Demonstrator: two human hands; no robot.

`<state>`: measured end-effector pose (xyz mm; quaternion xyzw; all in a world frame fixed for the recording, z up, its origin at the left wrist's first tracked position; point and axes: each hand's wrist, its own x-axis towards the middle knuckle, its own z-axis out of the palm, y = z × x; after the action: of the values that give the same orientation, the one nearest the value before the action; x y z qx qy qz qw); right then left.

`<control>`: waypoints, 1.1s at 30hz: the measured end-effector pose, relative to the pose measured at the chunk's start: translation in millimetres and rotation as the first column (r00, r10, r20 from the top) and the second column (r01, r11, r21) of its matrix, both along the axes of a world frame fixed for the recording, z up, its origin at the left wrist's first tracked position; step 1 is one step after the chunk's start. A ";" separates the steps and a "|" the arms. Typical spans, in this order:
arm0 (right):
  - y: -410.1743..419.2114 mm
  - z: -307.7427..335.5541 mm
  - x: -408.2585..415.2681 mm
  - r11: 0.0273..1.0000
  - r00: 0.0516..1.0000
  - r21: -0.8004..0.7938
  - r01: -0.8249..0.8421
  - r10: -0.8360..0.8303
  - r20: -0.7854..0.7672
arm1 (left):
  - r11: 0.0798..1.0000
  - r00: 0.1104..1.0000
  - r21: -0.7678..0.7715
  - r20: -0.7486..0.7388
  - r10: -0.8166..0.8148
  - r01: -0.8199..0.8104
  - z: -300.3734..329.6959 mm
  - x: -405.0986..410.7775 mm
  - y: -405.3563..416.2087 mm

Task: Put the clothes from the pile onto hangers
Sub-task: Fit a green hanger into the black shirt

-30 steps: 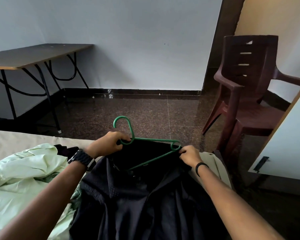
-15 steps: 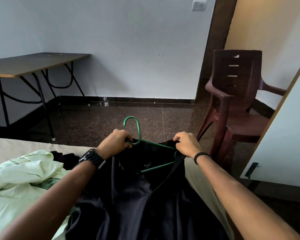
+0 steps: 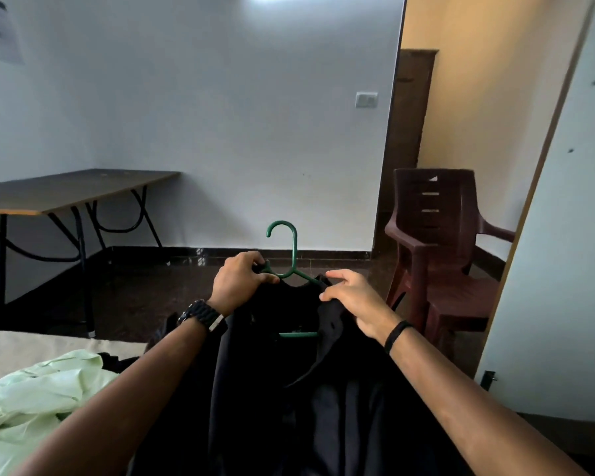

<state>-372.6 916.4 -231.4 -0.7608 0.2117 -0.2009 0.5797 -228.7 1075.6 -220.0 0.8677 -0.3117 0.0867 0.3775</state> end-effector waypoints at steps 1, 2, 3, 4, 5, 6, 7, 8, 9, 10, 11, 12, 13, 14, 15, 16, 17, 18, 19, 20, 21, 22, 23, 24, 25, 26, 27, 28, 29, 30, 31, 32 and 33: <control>0.9 4.0 -4.8 0.999 1.000 -0.029 -0.019 0.019 0.003 | 1.000 1.000 -0.016 -0.011 -0.022 0.022 7.0 -1.5 -1.4; 2.0 10.5 -11.4 0.996 0.999 -0.076 -0.037 0.037 0.001 | 0.998 0.999 -0.041 -0.016 -0.047 0.046 15.9 -4.5 -2.5; 1.8 16.3 -17.1 0.990 0.998 -0.124 -0.059 0.057 -0.014 | 0.995 0.997 -0.071 -0.021 -0.071 0.069 23.8 -7.9 -2.8; 1.5 25.8 -24.3 0.982 0.995 -0.159 -0.098 0.093 -0.037 | 0.991 0.996 -0.103 -0.019 -0.092 0.089 32.9 -11.9 -3.1; -1.3 37.1 -31.2 0.970 0.985 -0.175 -0.167 0.156 -0.077 | 0.985 0.994 -0.135 -0.011 -0.107 0.104 41.6 -15.6 -3.3; -4.7 50.4 -38.4 0.949 0.962 -0.175 -0.262 0.242 -0.129 | 0.979 0.993 -0.168 0.000 -0.116 0.115 49.7 -19.3 -3.2; -9.6 67.2 -46.3 0.911 0.922 -0.188 -0.367 0.329 -0.201 | 0.971 0.992 -0.203 0.016 -0.127 0.128 59.7 -23.9 -2.6; -13.7 85.1 -54.5 0.861 0.872 -0.207 -0.464 0.402 -0.280 | 0.961 0.990 -0.237 0.031 -0.136 0.139 68.5 -28.3 -1.9; -18.8 104.5 -61.6 0.818 0.838 -0.247 -0.520 0.431 -0.335 | 0.952 0.989 -0.268 0.046 -0.144 0.151 78.6 -32.3 -1.0; -23.8 123.8 -66.3 0.796 0.840 -0.304 -0.523 0.423 -0.339 | 0.942 0.987 -0.294 0.059 -0.148 0.159 88.0 -35.2 -0.9; -28.6 142.2 -69.8 0.798 0.881 -0.382 -0.466 0.378 -0.285 | 0.935 0.987 -0.317 0.071 -0.146 0.161 95.9 -36.7 -1.5; -34.5 161.7 -72.4 0.804 0.936 -0.481 -0.351 0.299 -0.184 | 0.927 0.986 -0.336 0.089 -0.142 0.164 106.1 -39.5 -1.7; -40.8 178.0 -73.7 0.783 0.976 -0.585 -0.211 0.201 -0.083 | 0.921 0.985 -0.354 0.104 -0.137 0.166 114.1 -42.2 -1.9; -44.5 195.0 -76.4 0.730 0.992 -0.675 -0.107 0.124 -0.023 | 0.912 0.984 -0.372 0.120 -0.134 0.170 123.3 -45.5 -2.9; -45.7 209.1 -78.0 0.667 0.997 -0.742 -0.070 0.078 -0.024 | 0.903 0.982 -0.392 0.136 -0.131 0.175 131.9 -49.6 -4.1; -45.1 218.9 -78.5 0.634 0.995 -0.766 -0.103 0.062 -0.083 | 0.895 0.981 -0.410 0.152 -0.122 0.175 139.8 -54.2 -5.8; -41.8 227.5 -79.5 0.633 0.983 -0.755 -0.171 0.063 -0.170 | 0.887 0.979 -0.428 0.174 -0.107 0.173 149.4 -60.6 -7.2; -35.7 232.2 -79.9 0.638 0.966 -0.733 -0.236 0.072 -0.249 | 0.883 0.978 -0.440 0.193 -0.084 0.162 156.5 -66.3 -8.8; -28.5 236.9 -80.0 0.626 0.953 -0.730 -0.274 0.076 -0.293 | 0.880 0.975 -0.449 0.213 -0.065 0.156 163.9 -71.2 -10.7; -23.1 240.3 -79.3 0.597 0.952 -0.752 -0.280 0.072 -0.297 | 0.878 0.972 -0.454 0.228 -0.052 0.154 169.8 -75.5 -12.4; -19.0 242.8 -78.3 0.553 0.960 -0.791 -0.261 0.063 -0.273 | 0.874 0.970 -0.459 0.240 -0.048 0.157 174.3 -78.2 -13.8; -15.8 246.2 -78.0 0.501 0.972 -0.836 -0.224 0.048 -0.231 | 0.870 0.966 -0.464 0.253 -0.051 0.167 179.4 -80.1 -13.5; -14.4 248.5 -77.6 0.458 0.983 -0.871 -0.178 0.033 -0.183 | 0.868 0.962 -0.463 0.266 -0.057 0.179 183.6 -80.2 -12.5; -14.2 251.7 -77.6 0.427 0.991 -0.895 -0.126 0.017 -0.132 | 0.871 0.959 -0.453 0.277 -0.063 0.188 188.8 -78.9 -10.1; -15.3 253.9 -78.0 0.415 0.997 -0.907 -0.073 0.001 -0.080 | 0.883 0.956 -0.429 0.284 -0.070 0.192 194.2 -76.6 -6.9; -17.2 255.5 -78.8 0.413 0.999 -0.911 -0.023 -0.012 -0.030 | 0.902 0.955 -0.386 0.284 -0.085 0.195 199.0 -73.3 -2.8; -18.9 258.0 -79.7 0.410 1.000 -0.912 0.018 -0.025 0.008 | 0.924 0.950 -0.320 0.291 -0.117 0.211 203.4 -68.7 2.7; -20.8 260.5 -81.1 0.409 0.999 -0.912 0.043 -0.036 0.031 | 0.939 0.940 -0.246 0.303 -0.160 0.239 205.4 -63.3 7.7; -22.5 263.2 -83.1 0.409 0.998 -0.910 0.062 -0.047 0.047 | 0.944 0.928 -0.184 0.311 -0.207 0.272 205.3 -56.7 12.3; -23.4 266.4 -85.5 0.407 0.996 -0.910 0.082 -0.056 0.065 | 0.943 0.918 -0.147 0.314 -0.242 0.299 204.4 -50.9 17.6; -23.7 269.1 -88.0 0.404 0.994 -0.908 0.108 -0.066 0.089 | 0.941 0.915 -0.130 0.307 -0.262 0.313 202.3 -45.5 22.0; -23.6 271.9 -90.2 0.403 0.990 -0.905 0.139 -0.070 0.121 | 0.943 0.920 -0.125 0.291 -0.263 0.309 200.4 -41.9 26.5; -23.1 273.9 -91.5 0.403 0.986 -0.900 0.169 -0.073 0.153 | 0.946 0.930 -0.125 0.262 -0.260 0.300 199.2 -40.9 30.7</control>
<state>-464.1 893.3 42.5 -0.9259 0.0977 -0.3585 0.0675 -269.6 1106.3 -20.7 0.7633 -0.4679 0.1620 0.4149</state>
